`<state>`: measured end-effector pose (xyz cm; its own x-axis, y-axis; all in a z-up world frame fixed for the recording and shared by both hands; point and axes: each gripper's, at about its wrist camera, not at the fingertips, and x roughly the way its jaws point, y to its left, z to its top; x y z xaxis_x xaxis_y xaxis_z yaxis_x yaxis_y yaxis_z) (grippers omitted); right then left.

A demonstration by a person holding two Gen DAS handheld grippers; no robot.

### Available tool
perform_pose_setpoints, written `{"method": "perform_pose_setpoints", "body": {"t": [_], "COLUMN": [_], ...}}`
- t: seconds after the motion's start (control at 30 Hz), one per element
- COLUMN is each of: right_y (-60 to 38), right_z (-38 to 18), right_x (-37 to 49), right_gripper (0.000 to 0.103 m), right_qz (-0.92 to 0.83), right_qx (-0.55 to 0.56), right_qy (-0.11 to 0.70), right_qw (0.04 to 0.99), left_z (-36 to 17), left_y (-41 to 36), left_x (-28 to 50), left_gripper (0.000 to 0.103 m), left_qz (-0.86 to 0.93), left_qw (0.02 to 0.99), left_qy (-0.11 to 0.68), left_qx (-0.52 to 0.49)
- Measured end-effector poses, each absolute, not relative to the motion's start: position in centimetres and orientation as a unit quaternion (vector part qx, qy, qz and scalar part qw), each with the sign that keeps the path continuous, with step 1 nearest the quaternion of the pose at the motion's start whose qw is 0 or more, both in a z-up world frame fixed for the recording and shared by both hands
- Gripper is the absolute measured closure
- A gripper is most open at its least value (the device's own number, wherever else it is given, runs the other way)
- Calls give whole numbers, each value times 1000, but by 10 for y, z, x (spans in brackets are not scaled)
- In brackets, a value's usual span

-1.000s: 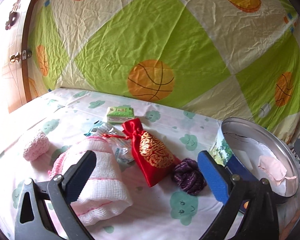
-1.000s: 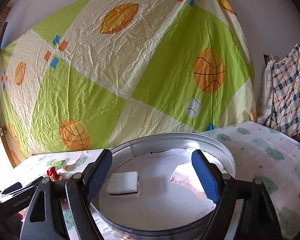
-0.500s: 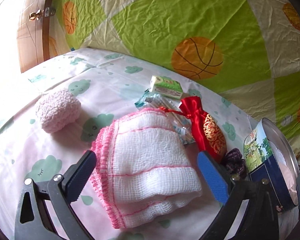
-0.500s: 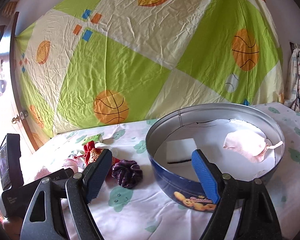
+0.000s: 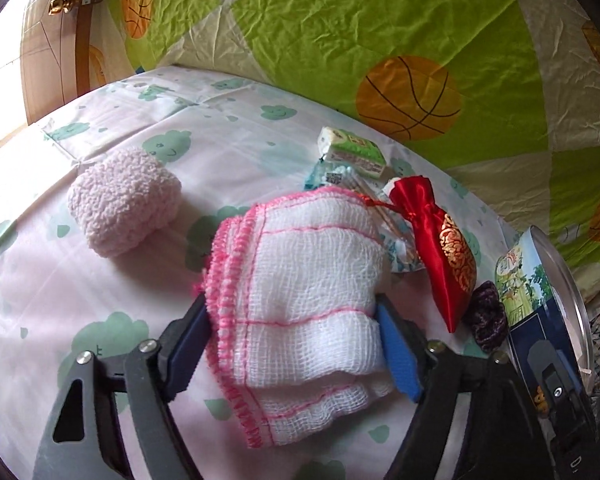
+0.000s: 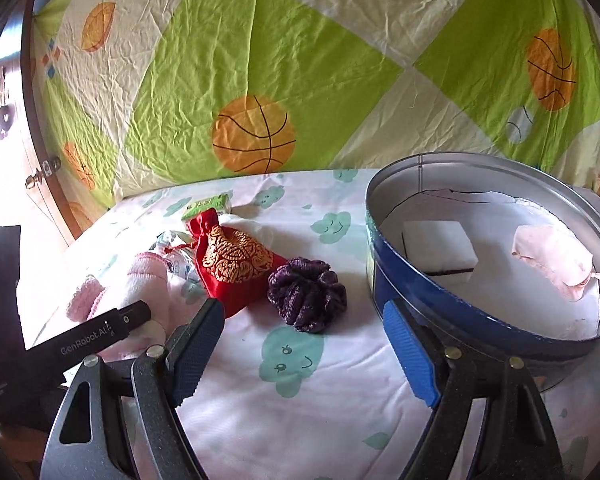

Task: Organize soft objects
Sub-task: 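Grasp the pink-edged gauze towel with the left tool while the right tool grasps the purple scrunchie, then lift the towel and scrunchie over the blue tin and release both inside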

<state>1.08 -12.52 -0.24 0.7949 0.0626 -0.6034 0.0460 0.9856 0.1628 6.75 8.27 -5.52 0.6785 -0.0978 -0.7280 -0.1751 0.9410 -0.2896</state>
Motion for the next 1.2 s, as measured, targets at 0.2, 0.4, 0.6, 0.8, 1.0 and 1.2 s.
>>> {"method": "perform_pose_setpoints", "body": {"t": [0.2, 0.4, 0.6, 0.8, 1.0, 1.2], "right_y": [-122, -118, -111, -106, -112, -121], "right_z": [-9, -11, -18, -36, -34, -16], "right_x": [21, 31, 55, 85, 83, 56], "right_gripper": [20, 20, 21, 39, 69, 71], "right_qz": [13, 6, -9, -11, 3, 71], "right_qx": [80, 77, 55, 32, 34, 80], "right_qy": [349, 357, 386, 445, 435, 389], "right_qw": [934, 931, 921, 895, 900, 915], "left_z": [-56, -45, -31, -25, -29, -31], "left_y": [87, 96, 104, 108, 109, 109], "left_x": [71, 57, 44, 41, 41, 42], "left_gripper": [63, 63, 62, 63, 62, 62], "left_qz": [-15, -41, -20, -7, -8, -5], "left_qw": [898, 912, 934, 943, 939, 936], "left_qy": [400, 347, 286, 262, 271, 273], "left_qx": [-180, -214, -212, -204, -212, -220]}}
